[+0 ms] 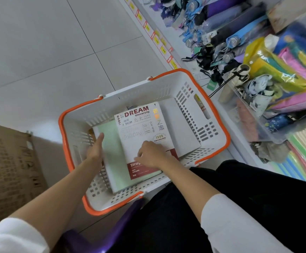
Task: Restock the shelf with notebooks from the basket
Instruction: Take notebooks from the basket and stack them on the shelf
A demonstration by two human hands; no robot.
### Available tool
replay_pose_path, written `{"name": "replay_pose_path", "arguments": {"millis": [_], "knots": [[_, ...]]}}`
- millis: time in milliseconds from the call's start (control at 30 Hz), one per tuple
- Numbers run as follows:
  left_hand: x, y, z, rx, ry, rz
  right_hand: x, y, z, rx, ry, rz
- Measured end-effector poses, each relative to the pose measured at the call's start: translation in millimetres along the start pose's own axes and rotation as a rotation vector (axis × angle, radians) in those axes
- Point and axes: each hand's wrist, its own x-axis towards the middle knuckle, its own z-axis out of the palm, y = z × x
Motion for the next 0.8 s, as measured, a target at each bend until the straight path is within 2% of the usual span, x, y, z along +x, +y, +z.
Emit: {"name": "replay_pose_path", "arguments": {"millis": [67, 133, 200, 233, 267, 333, 400, 467, 567, 700, 800], "knots": [[0, -2, -3, 0.023, 0.03, 0.017, 8, 17, -4, 0.137, 0.231, 0.065], [2, -3, -6, 0.032, 0.065, 0.008, 12, 40, -12, 0.193, 0.343, 0.279], [1, -4, -7, 0.01, 0.044, -0.04, 10, 68, -18, 0.252, 0.227, 0.489], [-1, -3, -6, -0.009, 0.019, -0.067, 7, 79, -18, 0.239, 0.153, 0.527], [-4, -2, -4, -0.024, -0.015, -0.083, 3, 86, -16, 0.19, 0.104, 0.506], [-9, 1, 1, -0.032, -0.09, -0.09, -2, 80, -6, 0.096, 0.099, 0.352], [-12, 5, 6, 0.004, -0.118, -0.071, -1, 61, 5, 0.152, 0.117, 0.242], [-12, 7, 11, 0.05, -0.081, -0.05, 1, 45, 11, 0.233, 0.122, 0.184], [-16, 10, 13, 0.059, -0.065, -0.021, 2, 36, 10, 0.209, 0.088, 0.083], [-24, 11, 6, 0.032, -0.153, -0.024, -4, 27, 5, 0.195, 0.05, -0.003], [-30, 19, 2, -0.016, -0.25, 0.035, -15, 30, -3, 0.157, 0.112, -0.029]]}}
